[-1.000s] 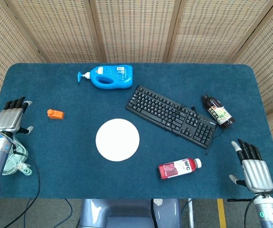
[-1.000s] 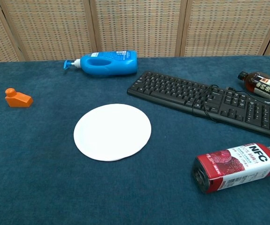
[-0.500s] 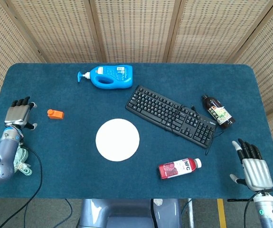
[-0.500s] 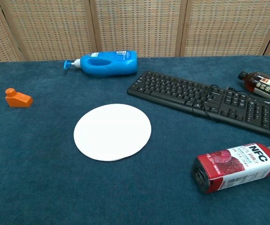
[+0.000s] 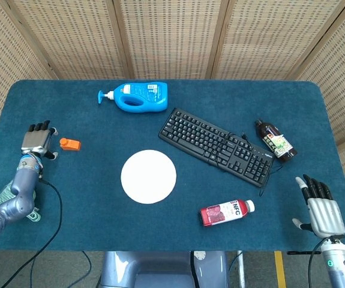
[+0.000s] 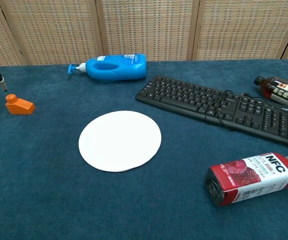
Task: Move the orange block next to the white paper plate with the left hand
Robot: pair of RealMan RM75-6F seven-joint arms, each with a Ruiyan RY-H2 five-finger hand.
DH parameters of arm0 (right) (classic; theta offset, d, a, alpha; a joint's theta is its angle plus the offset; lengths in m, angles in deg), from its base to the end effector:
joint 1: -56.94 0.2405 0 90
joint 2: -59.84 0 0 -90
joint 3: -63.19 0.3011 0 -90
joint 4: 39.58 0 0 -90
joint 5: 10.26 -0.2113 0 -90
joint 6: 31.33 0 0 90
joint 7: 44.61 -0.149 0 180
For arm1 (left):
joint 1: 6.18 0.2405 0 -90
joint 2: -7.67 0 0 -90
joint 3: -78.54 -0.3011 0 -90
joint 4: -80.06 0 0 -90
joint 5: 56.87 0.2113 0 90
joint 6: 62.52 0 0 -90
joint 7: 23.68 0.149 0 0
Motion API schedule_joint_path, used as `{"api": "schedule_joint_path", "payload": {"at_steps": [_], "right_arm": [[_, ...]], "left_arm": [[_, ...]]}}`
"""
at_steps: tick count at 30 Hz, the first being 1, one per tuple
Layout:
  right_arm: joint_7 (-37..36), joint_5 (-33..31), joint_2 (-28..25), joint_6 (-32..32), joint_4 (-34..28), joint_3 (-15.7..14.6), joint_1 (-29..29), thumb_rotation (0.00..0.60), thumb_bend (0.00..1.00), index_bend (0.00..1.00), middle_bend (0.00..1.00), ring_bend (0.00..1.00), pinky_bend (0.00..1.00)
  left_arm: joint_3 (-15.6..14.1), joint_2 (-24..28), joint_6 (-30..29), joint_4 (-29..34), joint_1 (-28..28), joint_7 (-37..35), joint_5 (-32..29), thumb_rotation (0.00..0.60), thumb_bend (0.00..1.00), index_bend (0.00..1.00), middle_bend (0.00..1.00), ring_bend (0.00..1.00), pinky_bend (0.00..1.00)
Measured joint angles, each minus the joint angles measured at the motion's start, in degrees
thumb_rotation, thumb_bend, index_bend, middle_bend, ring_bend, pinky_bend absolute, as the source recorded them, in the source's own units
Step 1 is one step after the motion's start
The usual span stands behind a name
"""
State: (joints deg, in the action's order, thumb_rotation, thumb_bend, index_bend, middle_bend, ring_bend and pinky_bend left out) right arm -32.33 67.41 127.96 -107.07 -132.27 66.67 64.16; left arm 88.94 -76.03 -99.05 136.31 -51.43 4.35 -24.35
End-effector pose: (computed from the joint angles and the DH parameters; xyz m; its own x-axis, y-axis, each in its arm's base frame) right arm -0.3640 -0.2033 0.1370 0.4889 -0.1620 0.8572 -0.8623 0.0590 0.5030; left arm -0.3367 0.4662 0.0806 0.5244 0.3961 0.7537 0.7734 0.1486 -0.6162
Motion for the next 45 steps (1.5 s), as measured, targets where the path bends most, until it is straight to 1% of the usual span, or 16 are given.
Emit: {"api": "schedule_joint_path", "payload": {"at_steps": [9, 15, 17, 22, 27, 30, 34, 37, 41, 45], "right_arm": [[0.5, -1.6, 0.3, 0.9, 0.6, 0.3, 0.3, 0.600, 0.00, 0.05, 0.00, 0.00, 0.06], [0.3, -2.3, 0.3, 1.3, 0.8, 0.4, 0.5, 0.600, 0.00, 0.05, 0.00, 0.00, 0.06], [0.3, -2.3, 0.2, 1.3, 0.8, 0.4, 0.5, 0.600, 0.00, 0.05, 0.00, 0.00, 0.06], [-0.1, -2.1, 0.1, 1.2, 0.7, 0.3, 0.5, 0.600, 0.00, 0.05, 0.00, 0.00, 0.06], [-0.8, -1.6, -0.3, 0.8, 0.4, 0.2, 0.4, 0.600, 0.00, 0.05, 0.00, 0.00, 0.06], [-1.2, -1.2, -0.5, 0.4, 0.0, 0.1, 0.2, 0.600, 0.00, 0.05, 0.00, 0.00, 0.06], [-1.3, -0.7, -0.7, 0.1, -0.4, -0.1, 0.2, 0.600, 0.00, 0.05, 0.00, 0.00, 0.06], [-1.5, -0.5, -0.9, -0.1, -0.6, -0.1, 0.1, 0.600, 0.00, 0.05, 0.00, 0.00, 0.06], [-1.6, -0.6, -1.1, -0.1, -0.8, -0.1, 0.1, 0.600, 0.00, 0.05, 0.00, 0.00, 0.06], [-1.6, -0.6, -1.2, -0.3, -1.0, -0.1, 0.0, 0.600, 0.00, 0.05, 0.00, 0.00, 0.06]], "left_arm": [[-0.6, -4.4, 2.9, -6.9, -2.0, -0.1, -0.8, 0.600, 0.31, 0.27, 0.00, 0.00, 0.00], [-1.1, -6.9, 4.5, -10.3, -2.9, 0.0, -0.7, 0.600, 0.31, 0.30, 0.00, 0.00, 0.00], [-1.3, -7.6, 4.9, -11.2, -3.1, 0.0, -0.7, 0.600, 0.32, 0.33, 0.00, 0.00, 0.00], [-1.6, -9.2, 5.6, -12.8, -3.4, -0.3, 0.0, 0.600, 0.38, 0.47, 0.00, 0.00, 0.00], [-1.3, -10.3, 5.2, -13.5, -3.0, -1.7, 0.6, 0.600, 0.43, 0.57, 0.00, 0.00, 0.02], [-1.0, -10.6, 4.4, -13.5, -2.6, -3.1, 1.9, 0.600, 0.46, 0.60, 0.00, 0.00, 0.03], [-0.4, -10.3, 2.6, -12.9, -1.8, -5.7, 4.6, 0.600, 0.46, 0.61, 0.00, 0.00, 0.03], [0.0, -9.3, 1.4, -11.3, -1.3, -7.5, 7.2, 0.600, 0.46, 0.62, 0.00, 0.00, 0.04], [0.0, -7.4, -0.7, -7.9, -0.6, -9.8, 11.8, 0.600, 0.46, 0.62, 0.00, 0.00, 0.04], [-0.9, -5.1, -2.9, -2.3, 0.4, -12.7, 19.1, 0.600, 0.46, 0.62, 0.00, 0.00, 0.04]]}}
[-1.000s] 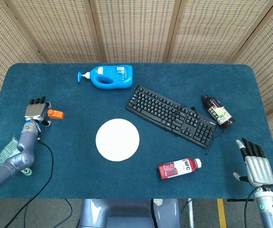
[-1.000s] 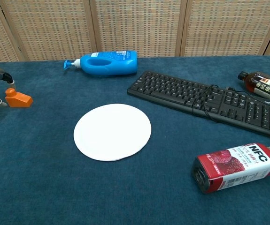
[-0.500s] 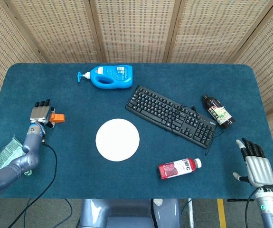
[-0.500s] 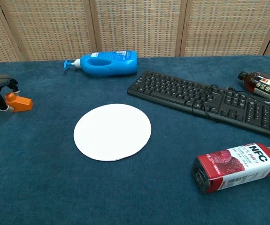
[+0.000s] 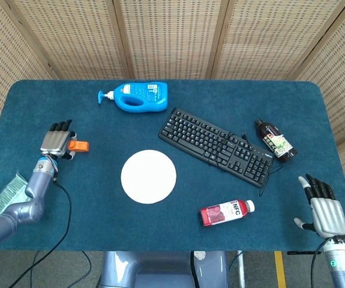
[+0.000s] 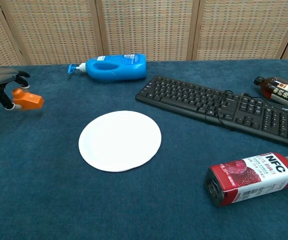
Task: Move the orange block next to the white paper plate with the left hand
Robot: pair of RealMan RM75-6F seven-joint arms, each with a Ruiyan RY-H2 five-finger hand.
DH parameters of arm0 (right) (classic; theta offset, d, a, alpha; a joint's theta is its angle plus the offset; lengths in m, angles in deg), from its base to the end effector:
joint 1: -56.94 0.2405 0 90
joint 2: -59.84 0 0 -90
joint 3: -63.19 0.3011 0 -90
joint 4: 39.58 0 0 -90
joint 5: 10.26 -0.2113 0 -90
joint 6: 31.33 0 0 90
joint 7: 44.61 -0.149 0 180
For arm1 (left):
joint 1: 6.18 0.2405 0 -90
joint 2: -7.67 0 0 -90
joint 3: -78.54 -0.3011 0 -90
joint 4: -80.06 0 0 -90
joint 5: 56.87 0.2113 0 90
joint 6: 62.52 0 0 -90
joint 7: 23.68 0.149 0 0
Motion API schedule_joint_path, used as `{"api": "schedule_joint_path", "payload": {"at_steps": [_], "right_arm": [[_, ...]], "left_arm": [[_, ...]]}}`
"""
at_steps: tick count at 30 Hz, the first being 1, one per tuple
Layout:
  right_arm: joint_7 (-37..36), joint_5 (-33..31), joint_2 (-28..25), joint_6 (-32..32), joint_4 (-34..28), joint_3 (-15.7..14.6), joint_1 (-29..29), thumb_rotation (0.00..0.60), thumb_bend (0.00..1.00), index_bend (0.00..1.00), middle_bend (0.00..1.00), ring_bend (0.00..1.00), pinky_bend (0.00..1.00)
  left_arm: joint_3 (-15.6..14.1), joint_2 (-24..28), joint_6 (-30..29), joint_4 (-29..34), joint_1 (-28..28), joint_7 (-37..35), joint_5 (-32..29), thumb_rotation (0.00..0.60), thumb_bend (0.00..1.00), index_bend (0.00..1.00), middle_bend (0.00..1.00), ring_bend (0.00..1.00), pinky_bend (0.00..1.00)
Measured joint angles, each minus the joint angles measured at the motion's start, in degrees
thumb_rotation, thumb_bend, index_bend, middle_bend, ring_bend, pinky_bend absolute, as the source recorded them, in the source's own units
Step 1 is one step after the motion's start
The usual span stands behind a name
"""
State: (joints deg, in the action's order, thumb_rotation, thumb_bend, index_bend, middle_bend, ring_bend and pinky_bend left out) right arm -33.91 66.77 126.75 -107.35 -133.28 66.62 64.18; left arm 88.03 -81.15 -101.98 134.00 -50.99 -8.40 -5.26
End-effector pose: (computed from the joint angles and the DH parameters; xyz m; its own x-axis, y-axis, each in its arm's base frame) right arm -0.3635 -0.2030 0.1443 0.4663 -0.1576 0.8705 -0.8734 0.0740 0.4813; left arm -0.3084 0.4629 0.0379 0.5648 0.3279 0.7573 0.8093 -0.0407 -0.5859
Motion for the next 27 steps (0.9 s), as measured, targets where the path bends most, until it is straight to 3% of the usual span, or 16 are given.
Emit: {"api": "schedule_joint_path", "payload": {"at_steps": [8, 15, 27], "right_arm": [[-0.2, 0.4, -0.2, -0.5, -0.3, -0.1, -0.2, 0.600, 0.00, 0.05, 0.00, 0.00, 0.06], [-0.3, 0.8, -0.3, -1.0, -0.6, -0.1, -0.3, 0.600, 0.00, 0.05, 0.00, 0.00, 0.06], [-0.8, 1.1, -0.6, -1.7, -0.9, -0.1, -0.6, 0.600, 0.00, 0.05, 0.00, 0.00, 0.06]], "left_arm": [[-3.8, 2.4, -4.9, 6.4, 1.8, -3.1, 12.7, 0.600, 0.46, 0.63, 0.00, 0.00, 0.03], [-6.8, 4.3, -7.5, 8.1, 2.5, -11.2, 22.9, 0.600, 0.46, 0.63, 0.00, 0.00, 0.01], [-12.7, 4.0, -15.2, 2.3, 2.2, -23.0, 39.5, 0.600, 0.46, 0.64, 0.00, 0.00, 0.01]]}}
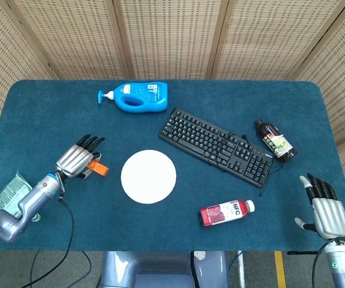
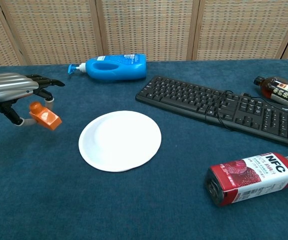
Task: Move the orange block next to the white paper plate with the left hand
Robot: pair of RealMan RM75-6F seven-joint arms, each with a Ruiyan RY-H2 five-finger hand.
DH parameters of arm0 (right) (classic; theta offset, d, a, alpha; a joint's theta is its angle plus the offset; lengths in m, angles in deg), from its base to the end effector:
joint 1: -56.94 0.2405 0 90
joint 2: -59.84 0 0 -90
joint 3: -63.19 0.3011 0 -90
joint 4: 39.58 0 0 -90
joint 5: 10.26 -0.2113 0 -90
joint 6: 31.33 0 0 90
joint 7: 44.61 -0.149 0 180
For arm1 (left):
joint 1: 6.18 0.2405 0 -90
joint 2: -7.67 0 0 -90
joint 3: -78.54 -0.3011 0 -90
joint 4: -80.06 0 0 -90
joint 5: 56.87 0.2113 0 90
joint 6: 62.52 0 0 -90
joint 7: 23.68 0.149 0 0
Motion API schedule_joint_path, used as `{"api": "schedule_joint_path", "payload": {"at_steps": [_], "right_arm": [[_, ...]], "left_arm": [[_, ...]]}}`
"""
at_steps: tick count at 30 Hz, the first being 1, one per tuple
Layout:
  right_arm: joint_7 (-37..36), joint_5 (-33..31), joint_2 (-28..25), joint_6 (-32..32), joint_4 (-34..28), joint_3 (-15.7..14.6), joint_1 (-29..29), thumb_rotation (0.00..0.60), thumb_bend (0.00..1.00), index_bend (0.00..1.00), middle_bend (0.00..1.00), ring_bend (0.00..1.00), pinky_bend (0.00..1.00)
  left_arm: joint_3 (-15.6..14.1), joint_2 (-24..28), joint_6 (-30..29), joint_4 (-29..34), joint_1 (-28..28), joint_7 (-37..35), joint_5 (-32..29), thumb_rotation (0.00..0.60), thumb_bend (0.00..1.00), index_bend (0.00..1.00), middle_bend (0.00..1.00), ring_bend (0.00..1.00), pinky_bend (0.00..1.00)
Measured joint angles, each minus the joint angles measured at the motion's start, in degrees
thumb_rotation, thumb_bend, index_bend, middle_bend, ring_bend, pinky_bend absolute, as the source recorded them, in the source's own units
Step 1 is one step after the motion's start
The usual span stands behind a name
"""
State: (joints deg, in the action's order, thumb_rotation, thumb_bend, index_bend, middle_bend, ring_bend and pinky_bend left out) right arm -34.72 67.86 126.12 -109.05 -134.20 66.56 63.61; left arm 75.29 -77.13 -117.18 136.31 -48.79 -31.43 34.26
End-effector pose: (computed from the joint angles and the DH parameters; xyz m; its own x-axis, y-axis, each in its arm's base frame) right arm -0.3592 -0.1997 0.1499 0.4563 -0.1309 0.8801 -0.8813 0.0701 0.4674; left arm -0.2848 0.4077 0.0285 0.7186 0.1770 0.6726 0.6405 -0.5453 -0.5408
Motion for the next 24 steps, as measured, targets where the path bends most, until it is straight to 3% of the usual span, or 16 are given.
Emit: {"api": "schedule_joint_path", "payload": {"at_steps": [9, 24], "right_arm": [[-0.5, 0.5, -0.2, -0.6, -0.2, 0.0, -0.2, 0.600, 0.00, 0.05, 0.00, 0.00, 0.06], [-1.0, 0.4, -0.4, -0.8, -0.1, 0.2, -0.3, 0.600, 0.00, 0.05, 0.00, 0.00, 0.05]], "left_arm": [[-2.9, -2.0, -2.9, -5.1, -0.3, -1.0, 4.7, 0.600, 0.46, 0.65, 0.00, 0.00, 0.00], [-2.1, -5.8, -2.9, -7.8, -2.0, -0.5, 5.5, 0.600, 0.46, 0.65, 0.00, 0.00, 0.00]]}}
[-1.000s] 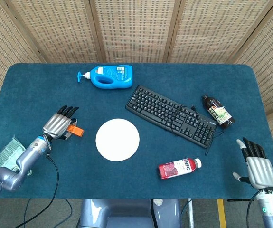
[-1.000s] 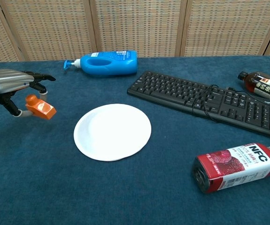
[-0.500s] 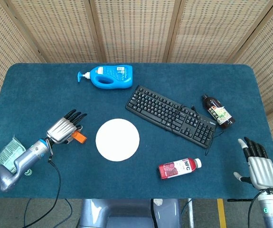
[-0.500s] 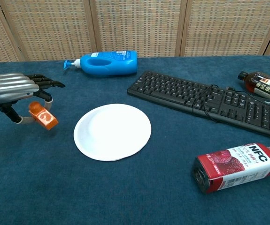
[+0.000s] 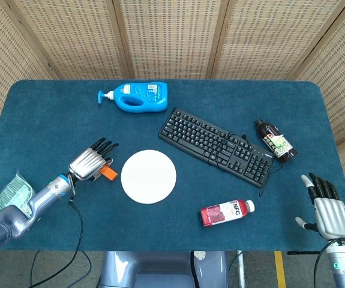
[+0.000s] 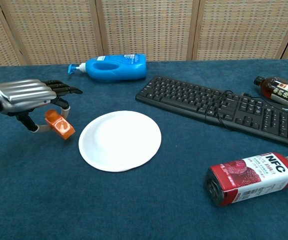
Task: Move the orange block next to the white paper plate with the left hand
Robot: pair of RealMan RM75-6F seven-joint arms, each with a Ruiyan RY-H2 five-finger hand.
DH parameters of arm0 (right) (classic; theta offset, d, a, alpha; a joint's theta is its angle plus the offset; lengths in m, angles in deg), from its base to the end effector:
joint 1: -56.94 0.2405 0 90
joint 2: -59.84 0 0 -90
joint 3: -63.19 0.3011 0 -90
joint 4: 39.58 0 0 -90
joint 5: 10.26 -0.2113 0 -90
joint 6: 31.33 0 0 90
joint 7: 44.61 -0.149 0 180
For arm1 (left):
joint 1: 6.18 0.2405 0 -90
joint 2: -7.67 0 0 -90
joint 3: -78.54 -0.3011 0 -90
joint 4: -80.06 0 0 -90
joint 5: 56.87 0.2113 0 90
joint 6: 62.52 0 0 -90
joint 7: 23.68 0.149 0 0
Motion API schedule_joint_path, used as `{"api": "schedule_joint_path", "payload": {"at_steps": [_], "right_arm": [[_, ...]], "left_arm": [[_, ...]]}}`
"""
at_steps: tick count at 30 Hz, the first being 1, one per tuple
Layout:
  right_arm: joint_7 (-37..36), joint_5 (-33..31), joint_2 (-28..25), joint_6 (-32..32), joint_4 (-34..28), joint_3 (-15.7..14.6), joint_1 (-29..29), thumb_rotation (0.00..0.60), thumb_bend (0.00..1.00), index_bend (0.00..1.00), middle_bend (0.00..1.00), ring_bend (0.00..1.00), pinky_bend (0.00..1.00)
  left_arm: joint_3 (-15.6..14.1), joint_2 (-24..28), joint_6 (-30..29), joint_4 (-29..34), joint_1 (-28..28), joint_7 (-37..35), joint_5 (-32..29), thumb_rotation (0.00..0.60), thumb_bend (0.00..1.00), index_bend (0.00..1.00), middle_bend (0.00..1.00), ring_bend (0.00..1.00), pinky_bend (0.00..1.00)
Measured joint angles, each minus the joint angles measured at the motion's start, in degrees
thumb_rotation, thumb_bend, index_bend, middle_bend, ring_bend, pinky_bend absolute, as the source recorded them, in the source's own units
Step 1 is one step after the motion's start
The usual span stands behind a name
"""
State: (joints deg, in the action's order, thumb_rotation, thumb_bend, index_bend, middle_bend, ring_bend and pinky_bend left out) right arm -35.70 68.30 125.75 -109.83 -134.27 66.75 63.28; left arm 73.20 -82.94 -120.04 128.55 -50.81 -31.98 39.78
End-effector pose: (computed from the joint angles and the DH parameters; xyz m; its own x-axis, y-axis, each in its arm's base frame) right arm -0.3587 -0.1987 0.1542 0.4481 -0.1141 0.8867 -0.8864 0.0724 0.4573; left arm -0.2697 0.4111 -0.0031 0.7706 0.0899 0.6309 0.5269 -0.6468 -0.5514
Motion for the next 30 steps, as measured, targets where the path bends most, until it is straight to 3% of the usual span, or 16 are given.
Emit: {"api": "schedule_joint_path", "payload": {"at_steps": [16, 30], "right_arm": [[0.1, 0.2, -0.1, -0.2, -0.3, -0.1, -0.1, 0.600, 0.00, 0.05, 0.00, 0.00, 0.05], [-0.2, 0.4, 0.0, -0.1, -0.2, -0.1, -0.1, 0.600, 0.00, 0.05, 0.00, 0.00, 0.05]], "left_arm": [[-1.5, -1.3, -3.3, -4.7, 0.2, -0.1, 2.4, 0.600, 0.47, 0.65, 0.00, 0.00, 0.00], [-4.7, -6.0, -13.1, -17.1, 0.9, -4.0, 8.0, 0.600, 0.46, 0.63, 0.00, 0.00, 0.00]]}}
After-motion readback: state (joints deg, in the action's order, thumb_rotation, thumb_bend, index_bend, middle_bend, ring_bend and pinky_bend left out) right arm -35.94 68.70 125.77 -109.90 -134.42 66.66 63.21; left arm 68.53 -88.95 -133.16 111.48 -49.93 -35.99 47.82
